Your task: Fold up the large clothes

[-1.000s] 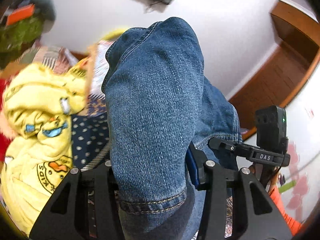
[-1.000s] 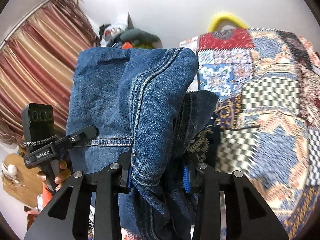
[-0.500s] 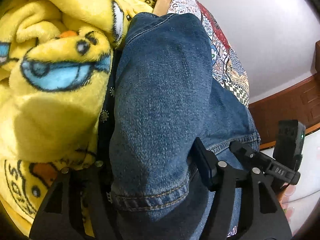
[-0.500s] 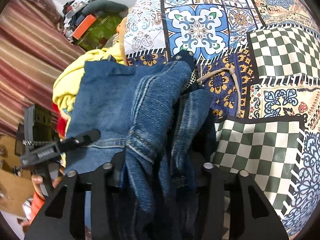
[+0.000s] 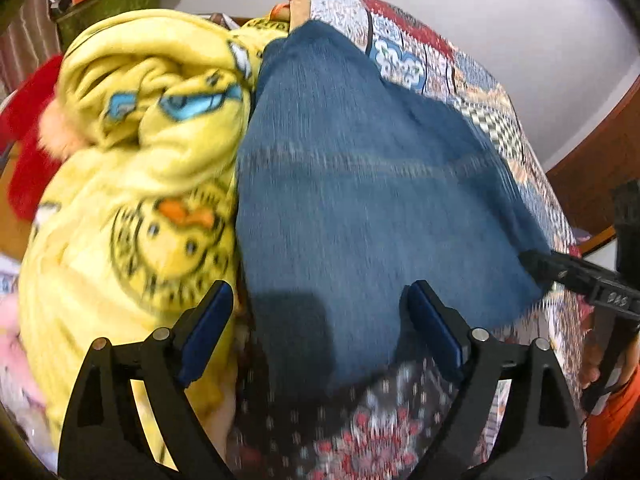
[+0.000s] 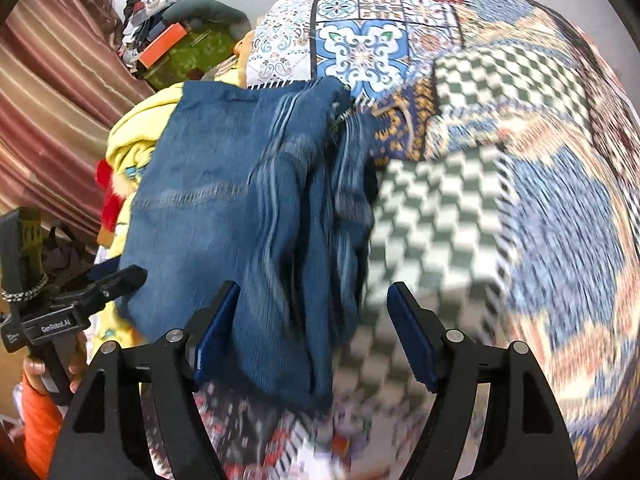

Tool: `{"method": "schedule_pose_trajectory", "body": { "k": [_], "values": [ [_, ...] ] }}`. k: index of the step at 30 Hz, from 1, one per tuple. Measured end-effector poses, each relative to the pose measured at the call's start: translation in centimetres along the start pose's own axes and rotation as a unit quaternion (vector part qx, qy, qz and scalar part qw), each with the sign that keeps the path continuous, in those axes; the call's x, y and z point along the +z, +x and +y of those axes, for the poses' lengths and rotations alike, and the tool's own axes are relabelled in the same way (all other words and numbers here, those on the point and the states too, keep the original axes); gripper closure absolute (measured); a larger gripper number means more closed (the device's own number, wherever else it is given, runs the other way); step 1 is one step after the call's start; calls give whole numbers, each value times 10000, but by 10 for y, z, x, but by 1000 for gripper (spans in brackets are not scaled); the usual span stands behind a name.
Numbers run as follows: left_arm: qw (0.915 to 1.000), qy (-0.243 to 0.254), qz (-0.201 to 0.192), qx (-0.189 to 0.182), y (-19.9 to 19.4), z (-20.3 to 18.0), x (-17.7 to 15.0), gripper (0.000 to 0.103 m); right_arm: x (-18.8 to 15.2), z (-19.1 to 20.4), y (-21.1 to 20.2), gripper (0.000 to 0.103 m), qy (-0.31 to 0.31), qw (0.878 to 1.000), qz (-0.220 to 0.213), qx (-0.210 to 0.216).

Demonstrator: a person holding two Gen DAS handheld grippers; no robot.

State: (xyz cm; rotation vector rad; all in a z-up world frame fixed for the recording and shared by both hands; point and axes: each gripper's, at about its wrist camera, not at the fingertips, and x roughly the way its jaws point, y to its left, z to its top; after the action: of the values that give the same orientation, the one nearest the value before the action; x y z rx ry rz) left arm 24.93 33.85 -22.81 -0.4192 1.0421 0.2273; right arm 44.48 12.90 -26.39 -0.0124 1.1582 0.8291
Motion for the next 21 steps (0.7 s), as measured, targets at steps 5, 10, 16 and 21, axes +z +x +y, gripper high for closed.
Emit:
{"method": "schedule_pose_trajectory", "body": {
  "k": [5,10,16,21],
  "values": [
    [9983,320,-335,344,-51,-19,-24,14,-21,12,-46,31,-142,9996,-198,-154],
    [9889,619,-1308,344,-133,-56,-31,14,-34,44,-118,31,-549,9935,-982,-159],
    [9511,1037,-2884,376,-249,-107,-58,14,-63,95,-218,31,-1101,9683,-2239,55],
    [9108,1139,-3965,166,-320,-135,-102,14,-104,133,-284,31,-1377,9277,-3468,133]
  ]
}}
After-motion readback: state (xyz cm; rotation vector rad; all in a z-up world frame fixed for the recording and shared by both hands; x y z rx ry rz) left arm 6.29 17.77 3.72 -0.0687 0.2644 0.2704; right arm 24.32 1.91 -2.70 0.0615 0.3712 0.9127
